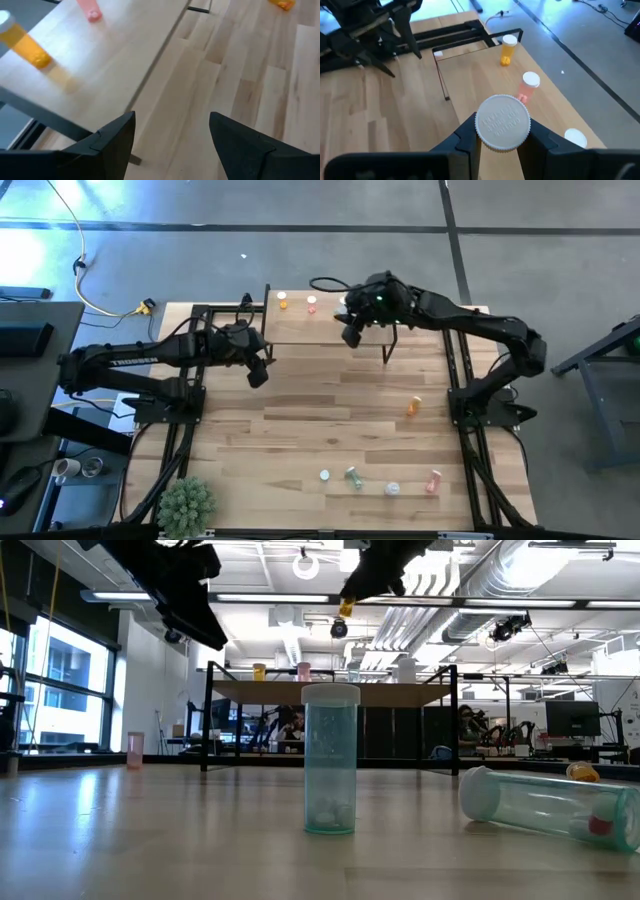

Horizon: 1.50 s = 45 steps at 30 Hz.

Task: Pick and place medicine bottles onto shelf by color
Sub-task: Put the bottom orange pill bottle on the shelf aligned with the orange pill bottle

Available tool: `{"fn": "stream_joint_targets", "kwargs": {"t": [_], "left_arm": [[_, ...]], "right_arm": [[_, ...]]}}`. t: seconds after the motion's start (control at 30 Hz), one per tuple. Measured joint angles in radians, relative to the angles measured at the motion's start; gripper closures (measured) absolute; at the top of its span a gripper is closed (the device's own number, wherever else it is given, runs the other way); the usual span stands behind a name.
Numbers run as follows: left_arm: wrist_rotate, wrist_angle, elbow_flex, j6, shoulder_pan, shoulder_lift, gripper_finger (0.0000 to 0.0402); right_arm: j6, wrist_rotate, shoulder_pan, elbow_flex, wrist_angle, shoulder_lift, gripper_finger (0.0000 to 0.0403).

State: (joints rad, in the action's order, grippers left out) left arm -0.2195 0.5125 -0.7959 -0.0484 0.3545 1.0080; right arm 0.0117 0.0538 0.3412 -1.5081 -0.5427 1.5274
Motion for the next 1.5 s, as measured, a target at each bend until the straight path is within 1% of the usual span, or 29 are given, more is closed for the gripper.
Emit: {"fn": "stream_joint_targets", "kwargs": {"t": [0.3,0.5,0.63,0.77,0.83,1.33,1.5], "left_arm": [[0.005,0.000,0.000,0.003,0.073,0.000,0.0156],[0.072,0.035,0.000,0.034,0.102,0.000,0.0156],[0.078,0.094,0.000,0.026,0.115,0.000,0.0156],[0.080,0.112,0.000,0.025,0.124,0.000,0.0156],[0.080,0.112,0.000,0.025,0.124,0.000,0.0156],[0.080,0.112,0.000,0.025,0.124,0.000,0.0156],[0.080,0.102,0.000,0.026,0.124,0.000,0.0156]], "right_arm": [[0.054,-0.010,0.000,-0.191,-0.091,0.187,0.0316],[0.079,-0.095,-0.001,-0.263,-0.092,0.288,0.0316],[0.083,-0.100,-0.001,-0.309,-0.080,0.341,0.0316],[0.076,-0.099,-0.001,-0.347,-0.072,0.388,0.0316],[0.076,-0.099,-0.004,-0.362,-0.055,0.408,0.0316],[0.040,-0.092,-0.026,-0.366,0.228,0.468,0.0316],[0.024,-0.093,-0.040,-0.386,0.193,0.466,0.0316]]}}
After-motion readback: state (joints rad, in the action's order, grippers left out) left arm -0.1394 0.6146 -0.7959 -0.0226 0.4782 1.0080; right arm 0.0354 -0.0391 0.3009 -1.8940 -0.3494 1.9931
